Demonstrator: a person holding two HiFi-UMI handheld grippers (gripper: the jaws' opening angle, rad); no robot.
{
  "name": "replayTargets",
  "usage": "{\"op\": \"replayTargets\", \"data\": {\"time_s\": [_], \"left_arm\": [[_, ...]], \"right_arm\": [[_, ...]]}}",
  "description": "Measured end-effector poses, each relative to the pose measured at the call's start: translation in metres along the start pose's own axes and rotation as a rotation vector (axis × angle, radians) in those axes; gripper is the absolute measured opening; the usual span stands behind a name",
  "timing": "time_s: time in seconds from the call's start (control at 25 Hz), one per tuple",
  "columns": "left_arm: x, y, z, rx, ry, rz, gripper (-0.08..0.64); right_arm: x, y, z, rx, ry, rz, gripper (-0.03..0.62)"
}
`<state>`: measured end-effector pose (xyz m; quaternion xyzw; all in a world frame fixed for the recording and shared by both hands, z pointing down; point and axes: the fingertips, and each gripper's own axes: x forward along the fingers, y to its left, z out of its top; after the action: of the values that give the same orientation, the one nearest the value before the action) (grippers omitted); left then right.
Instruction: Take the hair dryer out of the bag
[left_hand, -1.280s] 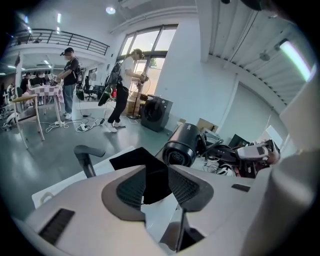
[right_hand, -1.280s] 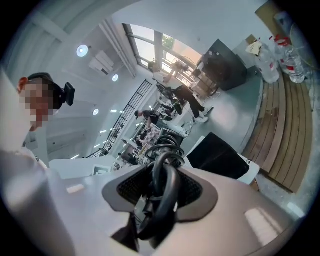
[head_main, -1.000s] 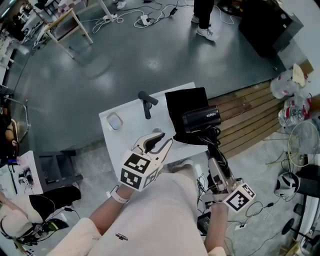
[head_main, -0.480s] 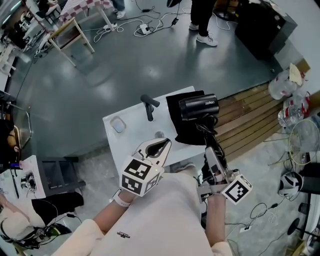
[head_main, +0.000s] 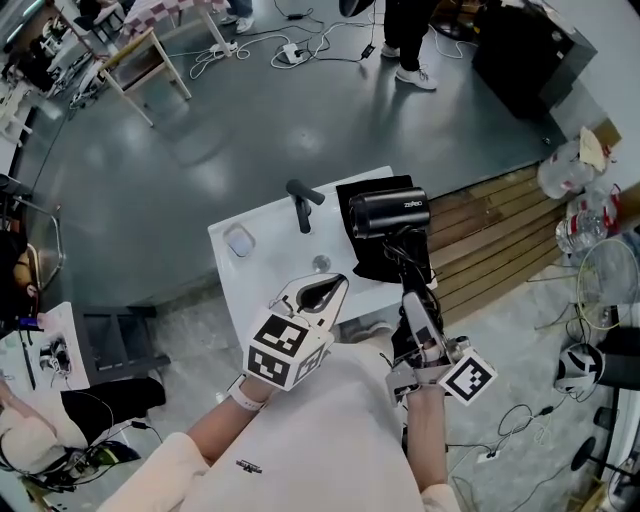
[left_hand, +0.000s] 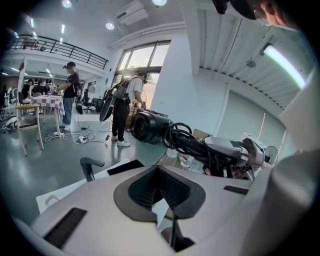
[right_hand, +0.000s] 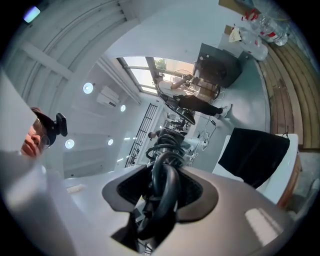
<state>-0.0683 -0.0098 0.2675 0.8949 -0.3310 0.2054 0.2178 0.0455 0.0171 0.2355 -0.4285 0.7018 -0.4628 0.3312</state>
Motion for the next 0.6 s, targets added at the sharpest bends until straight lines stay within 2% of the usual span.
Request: {"op": "replayTargets", "data": {"time_s": [0.6], "left_arm": [[-0.003,-0.013,-0.004,0.008,0.000,-0.007,0.008]], "right_arm": [[-0.014,0.000,0.001,0.004,-0.024,-0.006,0.176]]}}
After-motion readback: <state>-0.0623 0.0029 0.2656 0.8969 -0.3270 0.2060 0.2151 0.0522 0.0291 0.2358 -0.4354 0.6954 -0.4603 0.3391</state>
